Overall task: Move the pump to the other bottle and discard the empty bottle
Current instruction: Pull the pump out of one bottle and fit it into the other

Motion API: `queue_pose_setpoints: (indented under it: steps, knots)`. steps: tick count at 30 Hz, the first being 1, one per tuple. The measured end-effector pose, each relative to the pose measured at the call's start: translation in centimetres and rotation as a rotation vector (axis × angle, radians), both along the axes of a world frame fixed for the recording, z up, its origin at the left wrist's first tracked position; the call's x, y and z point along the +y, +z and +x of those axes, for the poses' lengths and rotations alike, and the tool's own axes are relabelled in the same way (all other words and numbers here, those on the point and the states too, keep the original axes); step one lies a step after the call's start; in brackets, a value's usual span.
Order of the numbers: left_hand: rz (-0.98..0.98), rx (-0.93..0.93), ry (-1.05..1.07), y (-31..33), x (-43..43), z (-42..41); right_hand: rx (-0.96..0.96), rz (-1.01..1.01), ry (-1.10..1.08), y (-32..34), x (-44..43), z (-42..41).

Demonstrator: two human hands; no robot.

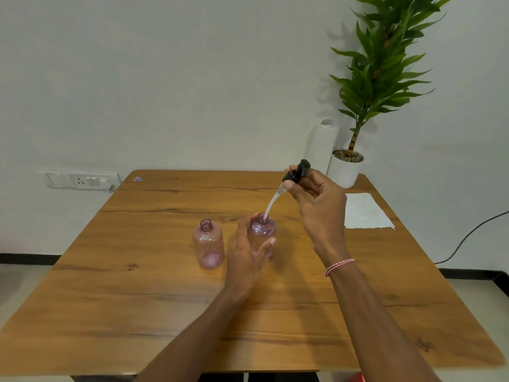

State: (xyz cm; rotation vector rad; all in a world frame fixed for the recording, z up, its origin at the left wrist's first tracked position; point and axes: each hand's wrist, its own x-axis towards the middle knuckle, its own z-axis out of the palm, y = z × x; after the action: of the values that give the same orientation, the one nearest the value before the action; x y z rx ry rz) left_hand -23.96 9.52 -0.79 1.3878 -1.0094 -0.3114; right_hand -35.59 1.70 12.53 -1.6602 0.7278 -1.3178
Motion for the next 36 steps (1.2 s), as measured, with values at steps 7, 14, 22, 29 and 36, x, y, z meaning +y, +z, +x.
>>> queue_pose_setpoints:
  steps: [7,14,22,29,36]
  knots:
    - [-0.017,0.045,-0.021,-1.1,-0.2,0.4,0.305,-0.070,0.015,-3.3,0.0,2.0]
    - [-0.009,0.030,-0.044,-1.9,-0.4,1.0,0.414,-0.074,0.022,-5.9,-0.1,2.8]
    - [-0.042,0.086,-0.082,-1.4,-0.1,1.0,0.377,-0.123,-0.061,-7.8,-0.7,3.0]
    - [-0.008,0.037,-0.051,-2.3,-0.3,1.4,0.343,-0.146,-0.118,-8.5,0.1,3.9]
    - [0.003,0.040,-0.057,-2.2,-0.4,1.3,0.352,-0.172,0.003,-7.9,0.3,3.4]
